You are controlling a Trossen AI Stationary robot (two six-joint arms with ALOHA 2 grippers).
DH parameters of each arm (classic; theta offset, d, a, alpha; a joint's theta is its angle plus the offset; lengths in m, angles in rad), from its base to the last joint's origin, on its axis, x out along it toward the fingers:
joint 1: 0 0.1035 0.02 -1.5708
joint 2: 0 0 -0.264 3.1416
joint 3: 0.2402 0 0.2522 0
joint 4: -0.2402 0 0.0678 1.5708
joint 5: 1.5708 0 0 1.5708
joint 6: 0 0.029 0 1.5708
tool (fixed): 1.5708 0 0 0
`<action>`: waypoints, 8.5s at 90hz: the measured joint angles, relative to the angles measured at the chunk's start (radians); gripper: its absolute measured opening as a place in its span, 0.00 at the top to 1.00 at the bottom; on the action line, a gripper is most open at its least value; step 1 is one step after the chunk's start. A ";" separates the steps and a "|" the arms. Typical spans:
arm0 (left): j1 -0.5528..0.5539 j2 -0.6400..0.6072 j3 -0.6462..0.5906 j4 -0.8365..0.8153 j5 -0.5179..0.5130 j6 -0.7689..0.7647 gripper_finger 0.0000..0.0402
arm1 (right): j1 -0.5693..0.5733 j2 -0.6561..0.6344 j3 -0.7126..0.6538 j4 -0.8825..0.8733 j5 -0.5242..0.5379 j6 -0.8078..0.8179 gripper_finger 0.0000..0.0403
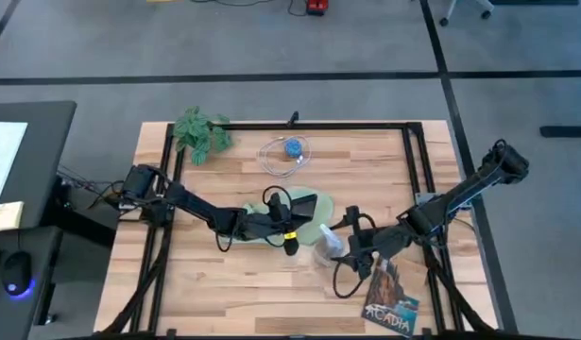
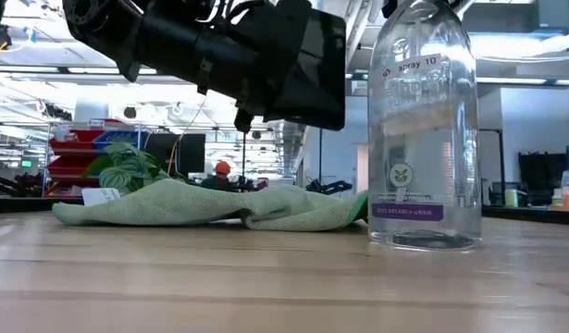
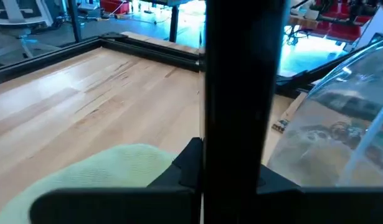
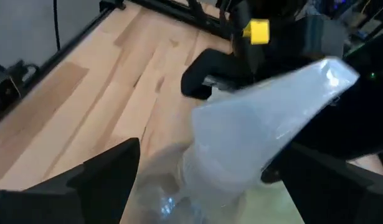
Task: Apply microfiber cloth
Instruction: Spray the phone using the spray bottle
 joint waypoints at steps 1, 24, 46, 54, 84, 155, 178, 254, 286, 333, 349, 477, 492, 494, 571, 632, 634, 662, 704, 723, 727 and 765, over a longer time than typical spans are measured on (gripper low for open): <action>0.000 0.000 0.000 -0.001 0.000 0.000 0.97 | 0.000 0.000 0.003 -0.011 -0.001 0.007 0.12; 0.000 0.000 0.000 -0.008 0.000 0.000 0.97 | 0.025 0.000 0.019 -0.095 -0.081 0.222 0.13; 0.000 0.000 0.000 -0.016 -0.001 0.000 0.97 | 0.102 0.000 0.019 -0.097 -0.074 0.407 0.17; 0.001 0.000 0.000 -0.017 -0.002 0.001 0.97 | 0.128 0.000 0.019 -0.098 -0.073 0.427 0.18; 0.002 0.000 0.000 -0.015 -0.003 0.003 0.97 | 0.114 0.016 0.019 -0.105 0.011 0.366 0.17; -0.019 0.000 0.000 -0.013 -0.071 0.052 0.97 | -0.005 0.030 0.018 -0.030 0.040 0.255 0.17; -0.006 -0.008 -0.002 -0.015 -0.074 0.010 0.98 | -0.061 0.028 0.019 -0.014 0.028 0.209 0.16; -0.018 -0.098 -0.058 -0.016 0.002 -0.065 0.98 | -0.235 0.037 0.019 0.159 -0.173 0.141 0.01; -0.021 -0.097 -0.059 -0.013 -0.003 -0.065 0.97 | -0.244 0.111 0.019 0.258 -0.211 0.004 0.01; 0.005 -0.096 -0.059 0.061 -0.067 -0.043 0.97 | -0.240 0.111 0.019 0.280 -0.311 0.115 0.06; 0.013 -0.096 -0.059 0.063 -0.067 -0.047 0.97 | -0.225 0.111 0.019 0.279 -0.313 0.124 0.07; 0.011 -0.096 -0.058 0.043 -0.066 -0.037 0.97 | -0.207 0.111 0.019 0.240 -0.295 0.161 0.72; 0.003 -0.096 -0.058 0.041 -0.066 -0.013 0.97 | -0.200 0.109 0.020 0.223 -0.292 0.168 0.69; 0.001 -0.096 -0.058 0.040 -0.066 -0.011 0.97 | -0.198 0.109 0.021 0.219 -0.291 0.174 0.66; -0.022 -0.099 -0.057 -0.236 -0.224 -0.186 0.97 | 0.091 0.133 0.116 0.080 0.407 0.420 0.15; -0.026 -0.099 -0.058 -0.380 -0.219 -0.274 0.97 | 0.024 0.234 0.217 -0.079 0.556 0.544 0.74; -0.027 -0.099 -0.058 -0.380 -0.219 -0.274 0.97 | 0.025 0.227 0.218 -0.112 0.557 0.556 0.78; -0.023 -0.098 -0.058 -0.389 -0.190 -0.261 0.97 | 0.058 0.065 0.214 -0.472 0.535 0.682 0.79; 0.069 0.013 -0.058 -0.345 -0.069 -0.221 0.98 | 0.073 -0.026 0.216 -0.810 0.481 0.937 0.76; 0.053 0.050 -0.057 -0.345 -0.073 -0.235 0.98 | 0.078 -0.009 0.218 -0.809 0.476 0.885 0.68; 0.048 0.050 -0.057 -0.345 -0.074 -0.235 0.98 | 0.082 -0.016 0.219 -0.810 0.464 0.857 0.67; 0.002 0.038 -0.055 -0.439 -0.125 -0.298 0.98 | 0.096 -0.099 0.215 -0.971 0.363 0.883 0.44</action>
